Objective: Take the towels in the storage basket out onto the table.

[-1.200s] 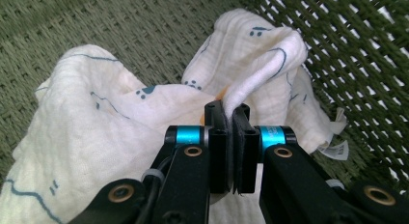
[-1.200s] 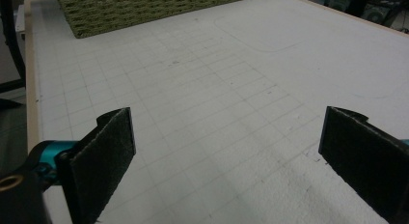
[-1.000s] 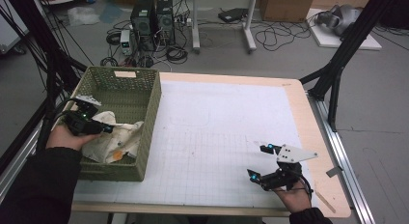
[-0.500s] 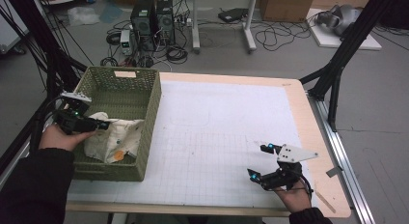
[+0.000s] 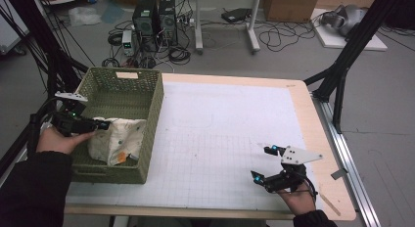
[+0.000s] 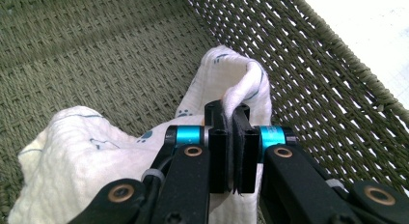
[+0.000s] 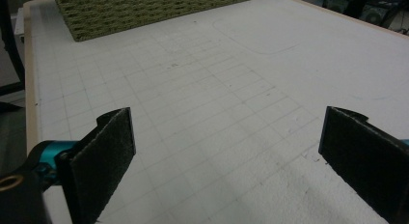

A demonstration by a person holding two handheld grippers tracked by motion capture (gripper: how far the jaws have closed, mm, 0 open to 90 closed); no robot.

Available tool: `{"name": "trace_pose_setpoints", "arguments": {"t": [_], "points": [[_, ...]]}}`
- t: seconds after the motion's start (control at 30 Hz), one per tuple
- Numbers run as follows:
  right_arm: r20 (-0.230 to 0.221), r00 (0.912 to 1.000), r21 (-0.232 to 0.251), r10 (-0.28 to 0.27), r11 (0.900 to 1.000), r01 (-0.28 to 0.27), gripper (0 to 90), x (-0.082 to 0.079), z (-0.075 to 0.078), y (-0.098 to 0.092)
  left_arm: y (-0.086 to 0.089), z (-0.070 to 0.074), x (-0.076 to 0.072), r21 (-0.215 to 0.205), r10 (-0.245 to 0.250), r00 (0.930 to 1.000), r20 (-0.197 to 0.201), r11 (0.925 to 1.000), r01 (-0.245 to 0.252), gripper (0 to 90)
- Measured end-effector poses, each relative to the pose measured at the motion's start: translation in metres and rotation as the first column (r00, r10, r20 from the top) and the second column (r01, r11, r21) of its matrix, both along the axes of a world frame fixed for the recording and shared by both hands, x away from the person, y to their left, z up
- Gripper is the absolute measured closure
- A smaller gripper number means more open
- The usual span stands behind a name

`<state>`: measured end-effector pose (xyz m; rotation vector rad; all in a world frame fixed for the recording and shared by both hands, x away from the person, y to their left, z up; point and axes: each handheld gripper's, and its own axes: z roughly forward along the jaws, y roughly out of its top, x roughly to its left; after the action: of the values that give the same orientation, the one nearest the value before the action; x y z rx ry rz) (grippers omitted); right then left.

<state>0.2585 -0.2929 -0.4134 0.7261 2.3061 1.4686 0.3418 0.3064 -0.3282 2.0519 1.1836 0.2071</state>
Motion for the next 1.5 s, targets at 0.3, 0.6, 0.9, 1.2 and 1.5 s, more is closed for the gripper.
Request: {"name": "trace_pose_setpoints", "arguments": {"t": [0.3,0.6,0.9,1.2,1.5], "points": [[0.000,1.0000,0.002,-0.001,1.000,0.001,4.7,0.0001,0.0002,-0.0006,-0.0004,-0.0002,0.0000,-0.013,0.002,1.0000,-0.001,0.9999,-0.002,86.7],[0.004,1.0000,0.001,-0.001,1.000,0.001,4.7,0.0006,0.0000,-0.0005,0.0007,-0.0007,0.0006,-0.012,0.002,1.0000,-0.008,0.9999,-0.002,86.7],[0.001,1.0000,0.002,0.000,1.000,0.000,4.7,0.0008,-0.0004,0.0000,0.0002,-0.0006,0.0019,-0.015,-0.005,0.9999,-0.011,0.9999,0.005,86.7],[-0.004,1.0000,0.003,-0.001,1.000,0.001,4.7,0.0006,-0.0002,-0.0001,0.0006,-0.0016,0.0025,-0.030,-0.004,0.9999,-0.015,0.9995,0.004,86.7],[0.002,1.0000,0.002,0.000,1.000,0.000,4.7,0.0009,-0.0001,-0.0004,0.0006,-0.0012,0.0022,-0.031,-0.005,0.9999,-0.015,0.9995,0.005,86.7]]}}
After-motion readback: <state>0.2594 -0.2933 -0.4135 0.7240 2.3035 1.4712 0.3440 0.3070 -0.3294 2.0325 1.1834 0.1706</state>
